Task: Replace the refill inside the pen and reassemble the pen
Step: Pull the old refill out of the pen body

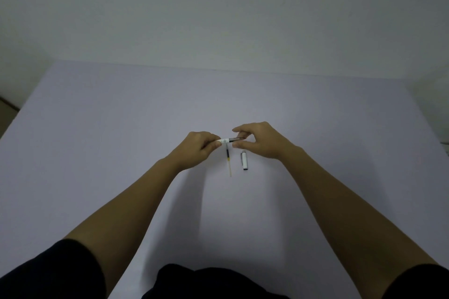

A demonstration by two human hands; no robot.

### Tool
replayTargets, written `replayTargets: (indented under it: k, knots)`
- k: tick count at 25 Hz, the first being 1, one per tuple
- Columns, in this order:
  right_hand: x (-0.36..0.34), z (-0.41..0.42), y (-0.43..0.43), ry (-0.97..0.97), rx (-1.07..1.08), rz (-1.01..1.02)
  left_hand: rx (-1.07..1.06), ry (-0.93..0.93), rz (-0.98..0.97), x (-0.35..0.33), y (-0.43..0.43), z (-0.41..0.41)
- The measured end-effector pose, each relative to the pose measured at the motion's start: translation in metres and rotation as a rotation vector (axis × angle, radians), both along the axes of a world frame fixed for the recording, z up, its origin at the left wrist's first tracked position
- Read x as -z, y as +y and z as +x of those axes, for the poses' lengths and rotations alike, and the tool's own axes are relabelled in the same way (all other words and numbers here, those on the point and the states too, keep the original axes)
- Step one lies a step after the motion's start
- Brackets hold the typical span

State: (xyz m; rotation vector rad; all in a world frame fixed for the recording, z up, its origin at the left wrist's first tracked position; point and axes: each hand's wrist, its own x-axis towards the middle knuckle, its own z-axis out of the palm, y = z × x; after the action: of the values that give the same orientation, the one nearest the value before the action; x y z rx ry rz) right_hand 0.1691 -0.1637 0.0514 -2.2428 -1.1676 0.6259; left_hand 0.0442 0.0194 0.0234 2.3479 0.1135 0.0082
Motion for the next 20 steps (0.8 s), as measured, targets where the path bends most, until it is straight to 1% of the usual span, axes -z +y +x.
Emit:
replayTargets:
  k: [2, 3, 7, 9, 12, 16, 17, 20]
  knots:
    - [0.0006, 0.0011, 0.0012, -0.02, -0.012, -0.064, 0.013, 0.001, 0.01, -0.0011, 0.0002, -0.0006]
    - [0.0001, 0.0017, 0.0016, -0.035, -0.01, -0.049, 0.012, 0.0, 0.008, -0.0012, -0.0006, -0.001]
    - [-0.0047, 0.0017, 0.0005, -0.05, 0.021, 0.118, -0.033, -0.012, -0.031, -0.0014, -0.0047, -0.0007]
    - [-0.0052, 0.0006, -0.0015, -0.005, 0.034, 0.076, -0.035, -0.023, -0.024, -0.0011, -0.0055, -0.0019]
    - [-0.0011, 0.0023, 0.0014, -0.026, 0.005, -0.007, -0.03, -0.03, -0.018, 0.0005, -0.0059, -0.0049]
    - [-0.0016, -0.0002, 0.0035, -0.001, 0.012, 0.146, -0.053, -0.03, -0.031, 0.0004, -0.0056, -0.0038]
    - [-0.0017, -0.0008, 0.0028, 0.016, 0.022, 0.147, -0.057, -0.036, -0.033, -0.0002, -0.0048, -0.0035]
    - [-0.0014, -0.0001, 0.0035, 0.036, 0.03, 0.035, -0.044, -0.043, -0.015, -0.0011, -0.0037, -0.0041]
